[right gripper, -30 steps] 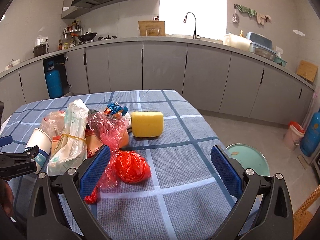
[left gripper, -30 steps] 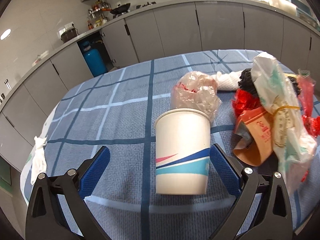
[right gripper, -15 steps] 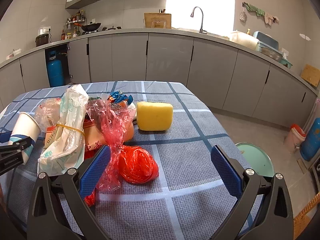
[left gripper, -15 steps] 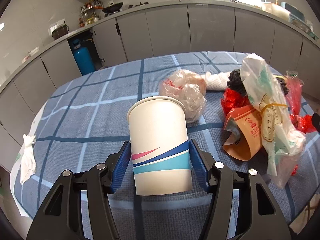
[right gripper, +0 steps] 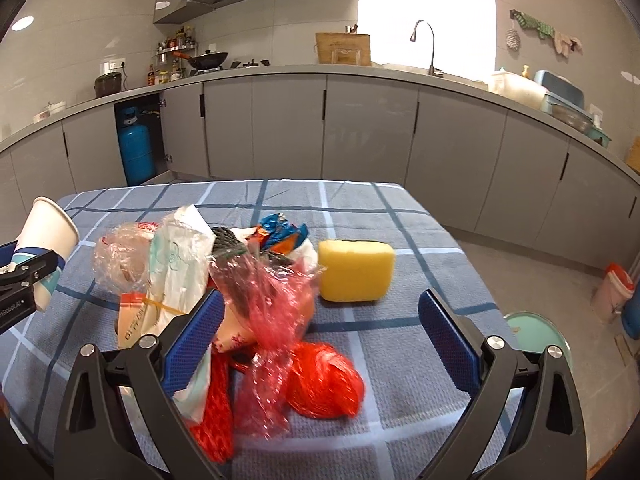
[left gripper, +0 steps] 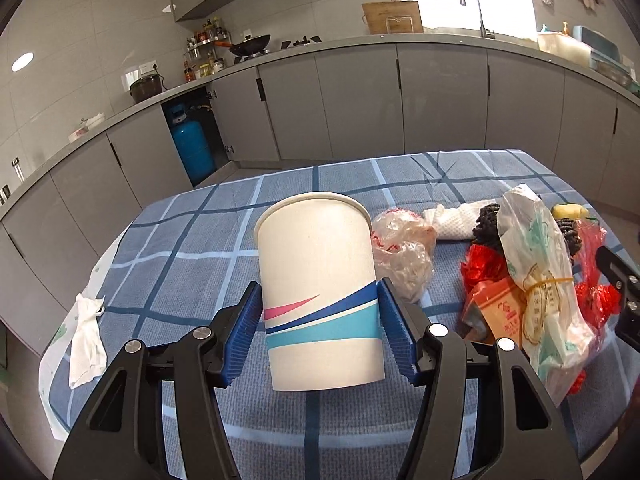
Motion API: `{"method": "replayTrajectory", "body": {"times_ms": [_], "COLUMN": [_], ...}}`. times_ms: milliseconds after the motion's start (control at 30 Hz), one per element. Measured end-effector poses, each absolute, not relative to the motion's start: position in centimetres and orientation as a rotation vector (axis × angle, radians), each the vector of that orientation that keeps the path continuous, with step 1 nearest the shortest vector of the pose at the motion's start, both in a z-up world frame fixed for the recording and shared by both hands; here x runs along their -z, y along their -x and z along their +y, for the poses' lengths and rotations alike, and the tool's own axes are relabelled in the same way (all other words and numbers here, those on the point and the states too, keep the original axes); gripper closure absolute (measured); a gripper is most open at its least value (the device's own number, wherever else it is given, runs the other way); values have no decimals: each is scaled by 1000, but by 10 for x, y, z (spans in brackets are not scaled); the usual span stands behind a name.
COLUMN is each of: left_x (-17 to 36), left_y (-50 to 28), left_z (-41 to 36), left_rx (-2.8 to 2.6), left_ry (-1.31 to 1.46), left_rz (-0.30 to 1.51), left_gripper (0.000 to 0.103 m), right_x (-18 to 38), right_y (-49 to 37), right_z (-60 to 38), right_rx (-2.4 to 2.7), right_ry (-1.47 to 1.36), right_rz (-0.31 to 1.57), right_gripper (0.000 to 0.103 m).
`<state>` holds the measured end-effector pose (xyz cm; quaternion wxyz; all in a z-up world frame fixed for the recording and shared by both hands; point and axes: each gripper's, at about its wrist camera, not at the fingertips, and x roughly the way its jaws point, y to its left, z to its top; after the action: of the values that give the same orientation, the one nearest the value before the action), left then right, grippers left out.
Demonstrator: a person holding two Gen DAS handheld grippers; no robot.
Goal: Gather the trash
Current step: 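Grasp the white paper cup with the left gripper, then grasp the red plastic bag with the right gripper while the left gripper holds the cup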
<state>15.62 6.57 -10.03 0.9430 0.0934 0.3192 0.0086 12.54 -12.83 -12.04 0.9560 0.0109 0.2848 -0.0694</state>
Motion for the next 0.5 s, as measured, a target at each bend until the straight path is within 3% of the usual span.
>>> {"method": "replayTrajectory", "body": {"times_ms": [100, 167, 267, 367, 500], "left_x": [98, 97, 92, 87, 77], "left_y": [-159, -159, -158, -156, -151], "left_z": [64, 62, 58, 54, 46], "left_rx": [-9, -4, 6, 14, 25], "left_ry": [-189, -192, -194, -198, -203], "left_rz": [644, 639, 630, 617, 589], "left_gripper": [44, 44, 44, 44, 44], "right_x": [127, 129, 131, 127, 115], "right_y": [-135, -138, -137, -131, -121], "right_z": [-126, -124, -121, -121, -125], "right_rx": [106, 60, 24, 16, 9], "right_ry": [-35, -50, -57, -68, -89], "right_rz": [612, 637, 651, 635, 595], "right_gripper": [23, 47, 64, 76, 78]}}
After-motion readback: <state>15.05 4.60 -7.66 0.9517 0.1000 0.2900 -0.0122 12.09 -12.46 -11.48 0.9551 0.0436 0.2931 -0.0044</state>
